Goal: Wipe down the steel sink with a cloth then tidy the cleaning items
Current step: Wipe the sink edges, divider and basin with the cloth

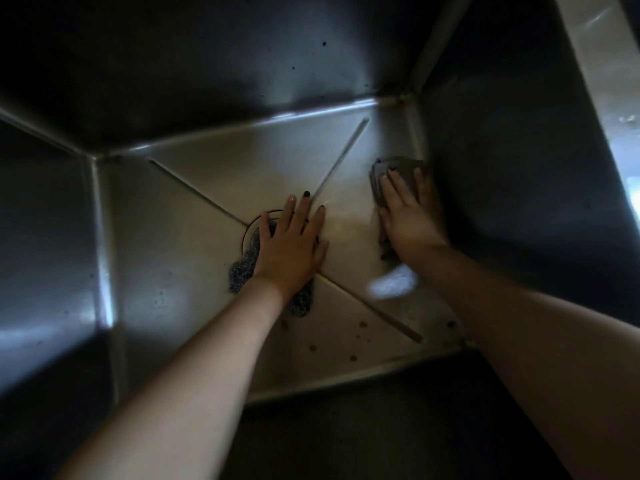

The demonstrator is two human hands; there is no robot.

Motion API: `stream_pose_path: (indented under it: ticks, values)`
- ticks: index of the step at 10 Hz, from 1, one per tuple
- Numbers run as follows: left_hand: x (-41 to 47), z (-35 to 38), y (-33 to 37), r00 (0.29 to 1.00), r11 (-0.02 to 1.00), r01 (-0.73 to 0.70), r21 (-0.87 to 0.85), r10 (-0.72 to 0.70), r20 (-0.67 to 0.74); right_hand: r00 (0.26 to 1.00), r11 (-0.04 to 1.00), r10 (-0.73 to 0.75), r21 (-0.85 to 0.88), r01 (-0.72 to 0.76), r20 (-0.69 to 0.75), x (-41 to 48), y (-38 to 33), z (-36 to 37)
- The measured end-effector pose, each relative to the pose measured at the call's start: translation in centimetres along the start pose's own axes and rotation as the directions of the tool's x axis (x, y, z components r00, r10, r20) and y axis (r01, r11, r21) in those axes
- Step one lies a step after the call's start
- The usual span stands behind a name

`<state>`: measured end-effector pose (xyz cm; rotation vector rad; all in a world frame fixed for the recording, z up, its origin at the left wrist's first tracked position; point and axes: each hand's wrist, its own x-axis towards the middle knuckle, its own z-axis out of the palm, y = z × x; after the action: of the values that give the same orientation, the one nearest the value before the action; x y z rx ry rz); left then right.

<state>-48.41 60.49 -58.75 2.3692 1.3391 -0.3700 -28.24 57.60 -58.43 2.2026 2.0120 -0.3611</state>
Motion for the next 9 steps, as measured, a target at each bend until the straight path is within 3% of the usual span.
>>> stream_pose_path:
  ticks: [1, 2, 3, 4, 5, 6, 7, 8, 9]
  values:
    - [0.0, -0.2, 0.0, 1.0, 1.0, -0.01, 0.016, 0.01, 0.002, 0.979, 0.984, 0.154, -0.115, -0.139, 0.132, -1.0, -1.1, -0.6]
    - [0.0, -0.6, -0.2, 0.999, 0.999, -0.032, 0.035, 0.031, 0.018, 0.927, 0.949, 0.302, 0.019, -0.314, 0.222, -2.1, -2.0, -0.8]
    - [0.1, -1.2, -0.6, 0.996, 0.994, -0.082, 0.073, 0.078, 0.052, 0.906, 0.925, 0.344, 0.078, -0.372, 0.246, -3.5, -3.0, -1.7]
    - [0.2, -2.0, -1.1, 0.978, 0.974, -0.191, 0.123, 0.178, 0.11, 0.9, 0.866, 0.379, 0.259, -0.427, 0.218, -4.9, -4.3, -1.6]
    - [0.3, -2.6, -1.5, 0.956, 0.951, -0.27, 0.151, 0.247, 0.157, 0.764, 0.664, 0.593, 0.382, -0.642, 0.254, -6.3, -6.0, -1.0]
    - [0.3, -3.0, -1.6, 0.94, 0.938, -0.312, 0.15, 0.283, 0.19, 0.547, 0.404, 0.781, 0.424, -0.81, 0.302, -7.3, -7.8, -0.2]
    - [0.2, -3.1, -1.0, 0.912, 0.912, -0.392, 0.124, 0.367, 0.184, 0.389, 0.219, 0.851, 0.435, -0.873, 0.353, -7.9, -9.4, -0.2]
    - [0.3, -2.8, -0.3, 0.834, 0.833, -0.537, 0.135, 0.499, 0.235, 0.327, 0.123, 0.87, 0.481, -0.868, 0.368, -8.1, -10.8, 0.5]
    - [0.9, -2.1, -0.7, 0.783, 0.773, -0.61, 0.174, 0.557, 0.276, 0.179, 0.016, 0.912, 0.403, -0.915, 0.369, -8.1, -10.8, 0.5]
